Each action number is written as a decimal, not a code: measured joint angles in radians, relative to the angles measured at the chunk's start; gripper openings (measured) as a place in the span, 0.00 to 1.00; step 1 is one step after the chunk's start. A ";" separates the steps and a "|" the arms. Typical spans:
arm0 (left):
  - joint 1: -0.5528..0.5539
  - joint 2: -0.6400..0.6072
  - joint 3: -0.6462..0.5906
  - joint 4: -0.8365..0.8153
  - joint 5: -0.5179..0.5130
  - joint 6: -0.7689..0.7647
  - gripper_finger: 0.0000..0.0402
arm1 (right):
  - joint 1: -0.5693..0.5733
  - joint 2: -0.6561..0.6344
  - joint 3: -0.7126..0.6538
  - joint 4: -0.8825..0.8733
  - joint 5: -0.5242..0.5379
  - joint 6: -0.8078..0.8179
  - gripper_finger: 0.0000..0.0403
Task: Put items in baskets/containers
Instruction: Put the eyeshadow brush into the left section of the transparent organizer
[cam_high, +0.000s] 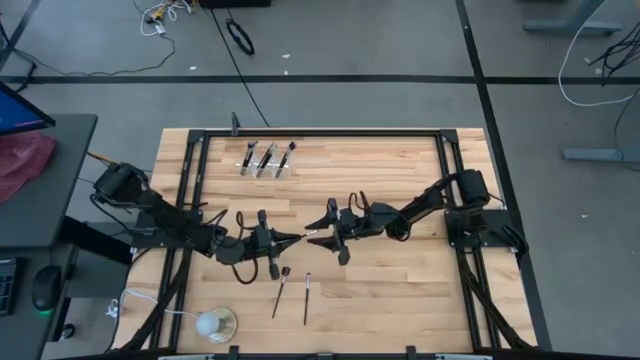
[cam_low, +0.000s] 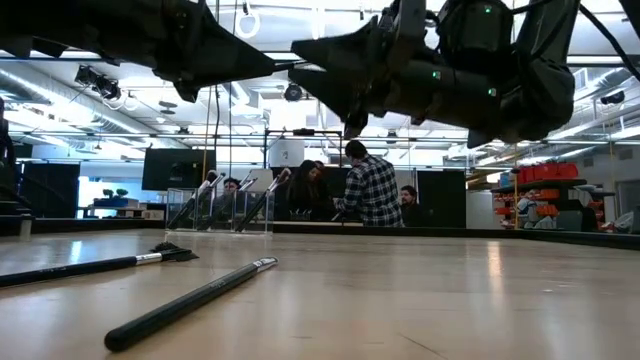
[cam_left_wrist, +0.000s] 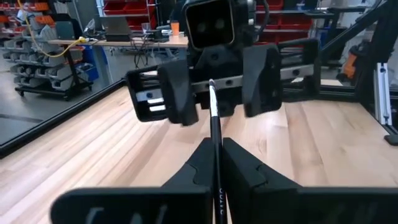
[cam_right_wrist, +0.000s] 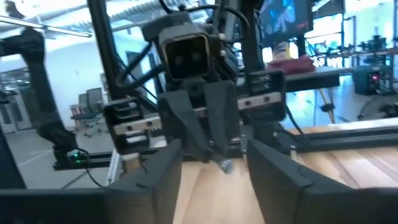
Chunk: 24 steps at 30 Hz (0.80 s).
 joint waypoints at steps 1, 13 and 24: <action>0.000 0.000 0.000 0.001 0.000 0.001 0.04 | 0.000 -0.007 0.000 -0.002 -0.008 0.000 0.44; -0.001 0.000 0.001 0.003 0.003 0.003 0.05 | 0.002 -0.025 0.000 -0.045 -0.024 0.013 0.04; 0.061 0.010 0.003 -0.156 0.057 0.052 0.41 | 0.004 -0.258 0.122 -0.848 0.110 -0.003 0.02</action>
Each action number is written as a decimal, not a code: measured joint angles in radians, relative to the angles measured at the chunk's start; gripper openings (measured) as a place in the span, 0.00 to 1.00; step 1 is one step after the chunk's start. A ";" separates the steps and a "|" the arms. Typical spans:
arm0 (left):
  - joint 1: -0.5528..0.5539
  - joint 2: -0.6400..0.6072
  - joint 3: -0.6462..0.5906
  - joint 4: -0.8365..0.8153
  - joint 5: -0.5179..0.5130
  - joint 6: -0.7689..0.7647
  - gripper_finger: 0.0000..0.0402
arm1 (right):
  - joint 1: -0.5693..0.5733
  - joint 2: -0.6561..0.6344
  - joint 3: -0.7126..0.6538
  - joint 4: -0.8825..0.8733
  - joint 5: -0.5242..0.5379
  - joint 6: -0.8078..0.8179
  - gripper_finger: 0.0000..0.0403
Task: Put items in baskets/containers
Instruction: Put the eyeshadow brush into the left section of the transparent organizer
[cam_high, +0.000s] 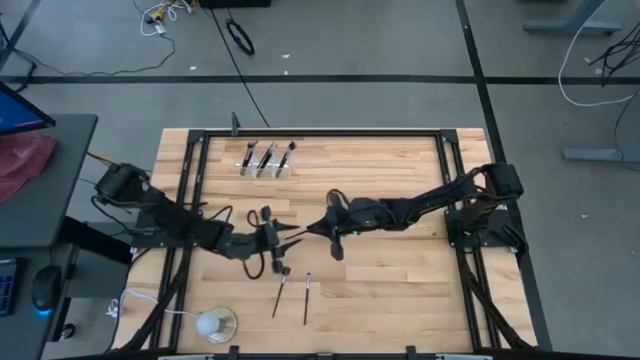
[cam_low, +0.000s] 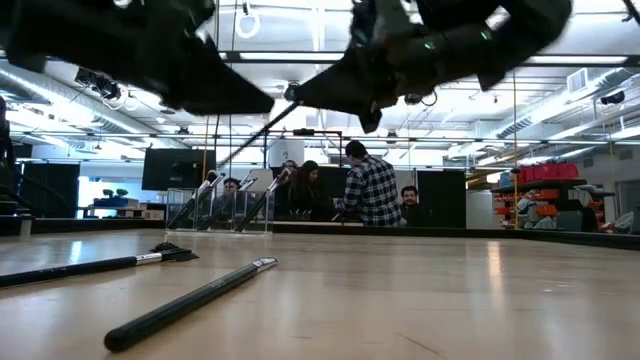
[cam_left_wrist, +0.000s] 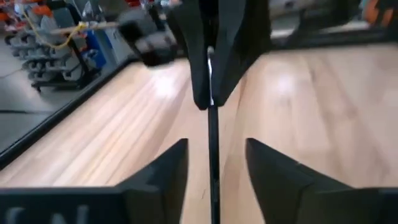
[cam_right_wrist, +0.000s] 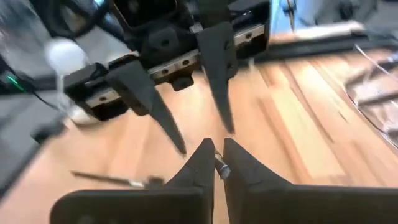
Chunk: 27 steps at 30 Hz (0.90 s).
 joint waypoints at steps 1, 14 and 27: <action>0.014 0.012 0.004 -0.012 0.019 0.000 0.45 | 0.002 -0.002 0.030 -0.071 0.010 -0.009 0.02; 0.049 0.124 0.101 -0.057 0.039 0.046 0.33 | 0.009 0.016 0.138 -0.255 0.024 -0.054 0.02; 0.050 0.119 0.102 -0.095 -0.006 -0.009 0.05 | 0.008 -0.006 0.137 -0.311 0.031 -0.095 0.19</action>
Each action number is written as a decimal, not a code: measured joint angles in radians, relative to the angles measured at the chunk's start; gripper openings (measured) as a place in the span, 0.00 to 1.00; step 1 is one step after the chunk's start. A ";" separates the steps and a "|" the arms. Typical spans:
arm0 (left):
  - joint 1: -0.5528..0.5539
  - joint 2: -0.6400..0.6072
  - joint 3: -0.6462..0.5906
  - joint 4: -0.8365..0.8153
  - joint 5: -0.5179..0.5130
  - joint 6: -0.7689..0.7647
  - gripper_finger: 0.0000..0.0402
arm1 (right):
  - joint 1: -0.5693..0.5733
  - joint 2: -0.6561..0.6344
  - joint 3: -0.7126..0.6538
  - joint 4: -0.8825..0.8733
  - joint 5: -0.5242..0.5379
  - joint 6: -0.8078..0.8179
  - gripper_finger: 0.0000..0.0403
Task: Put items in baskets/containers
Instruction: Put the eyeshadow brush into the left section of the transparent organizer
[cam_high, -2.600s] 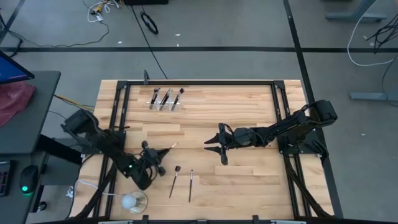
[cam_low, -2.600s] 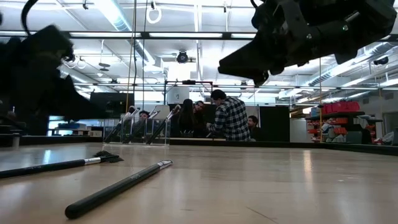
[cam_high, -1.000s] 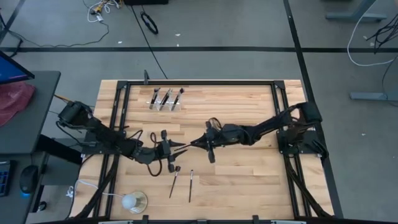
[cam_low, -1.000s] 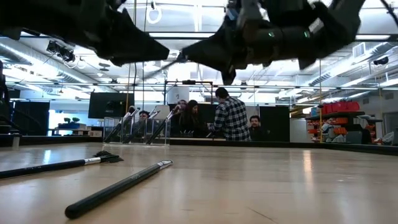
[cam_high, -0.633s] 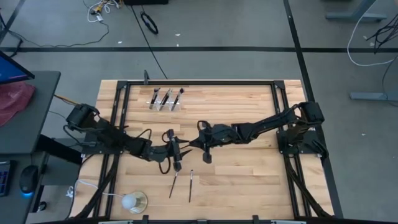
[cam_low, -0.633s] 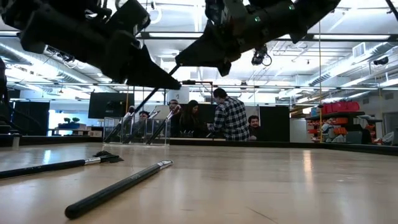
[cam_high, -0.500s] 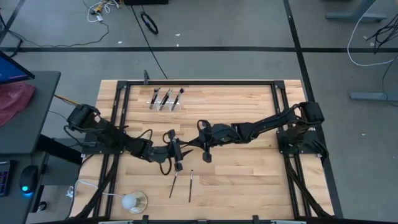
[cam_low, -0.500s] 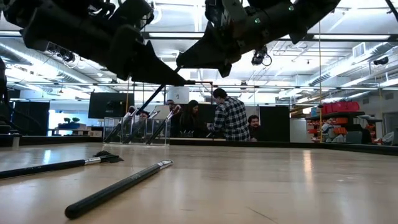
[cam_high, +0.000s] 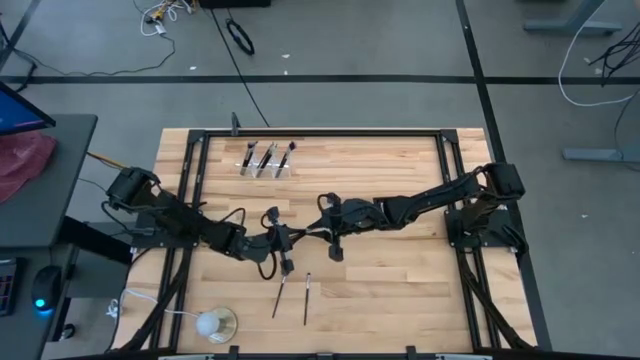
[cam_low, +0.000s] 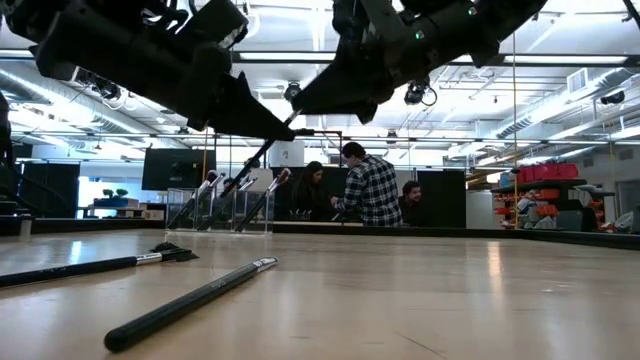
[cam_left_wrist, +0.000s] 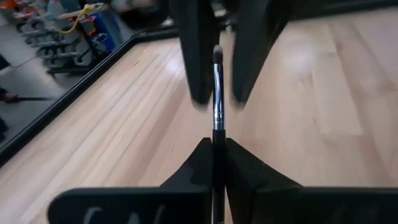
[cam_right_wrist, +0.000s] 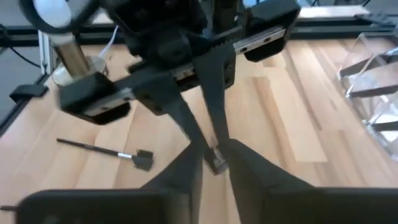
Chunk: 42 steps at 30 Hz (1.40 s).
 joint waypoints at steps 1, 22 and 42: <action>0.000 -0.013 -0.001 -0.023 -0.011 0.000 0.05 | 0.000 -0.012 0.000 -0.006 0.000 -0.001 0.21; 0.610 -0.739 -0.402 0.108 0.127 0.121 0.05 | 0.045 -0.074 -0.193 0.211 0.133 0.026 0.26; 1.028 -0.493 -0.402 0.052 0.390 0.087 0.07 | 0.045 -0.074 -0.198 0.234 0.132 0.018 0.24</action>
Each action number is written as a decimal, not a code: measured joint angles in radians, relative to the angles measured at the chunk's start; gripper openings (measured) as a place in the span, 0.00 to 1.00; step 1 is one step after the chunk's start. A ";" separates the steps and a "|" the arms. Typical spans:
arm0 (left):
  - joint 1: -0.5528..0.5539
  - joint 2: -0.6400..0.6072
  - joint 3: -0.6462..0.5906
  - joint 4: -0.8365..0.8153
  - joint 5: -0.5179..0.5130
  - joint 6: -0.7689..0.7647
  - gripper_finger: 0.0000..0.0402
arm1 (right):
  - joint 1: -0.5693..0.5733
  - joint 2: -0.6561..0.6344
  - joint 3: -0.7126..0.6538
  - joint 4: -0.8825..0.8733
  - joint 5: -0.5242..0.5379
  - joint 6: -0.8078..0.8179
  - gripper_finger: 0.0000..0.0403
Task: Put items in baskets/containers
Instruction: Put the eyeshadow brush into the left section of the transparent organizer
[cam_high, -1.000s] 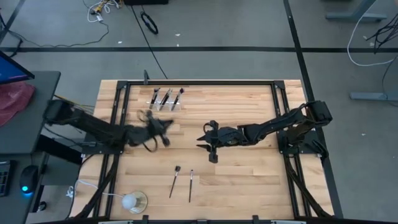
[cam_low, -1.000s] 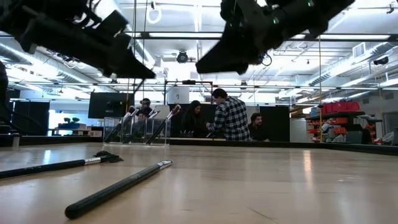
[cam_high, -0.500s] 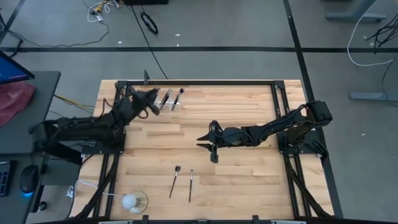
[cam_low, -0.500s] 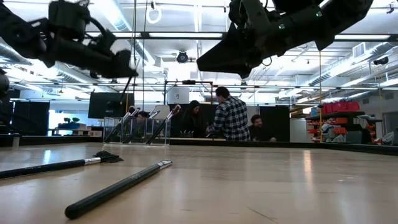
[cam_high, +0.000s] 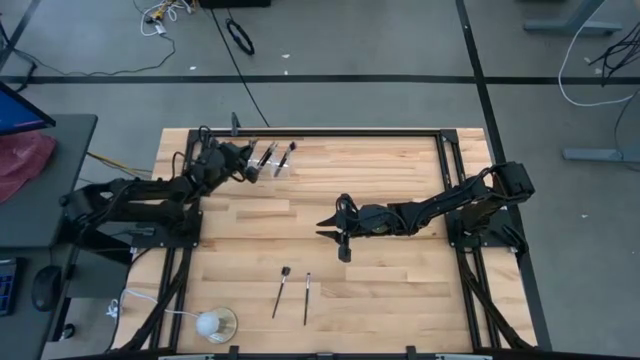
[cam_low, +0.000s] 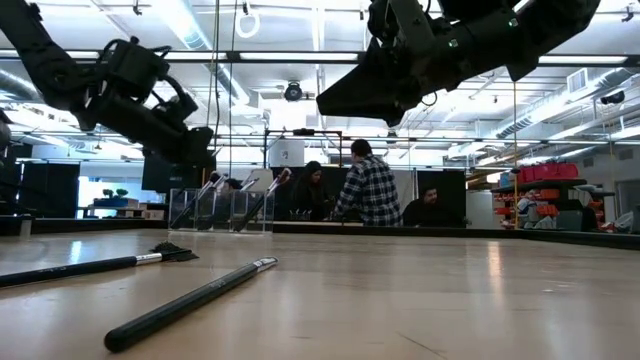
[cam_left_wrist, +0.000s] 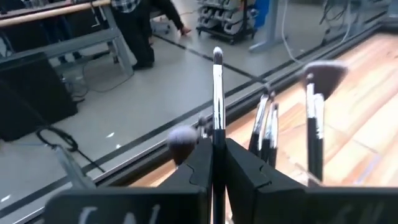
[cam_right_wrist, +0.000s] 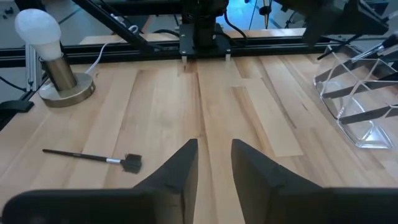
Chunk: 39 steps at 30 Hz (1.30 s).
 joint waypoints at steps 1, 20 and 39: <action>0.003 0.010 0.000 0.002 -0.004 0.001 0.07 | 0.000 0.000 0.000 0.000 0.000 0.000 0.24; 0.016 0.009 0.000 0.218 0.041 0.208 0.06 | 0.000 0.000 0.000 -0.001 0.000 -0.002 0.24; 0.170 0.163 0.000 0.261 0.247 0.171 0.07 | 0.003 0.000 0.000 0.000 -0.001 -0.001 0.24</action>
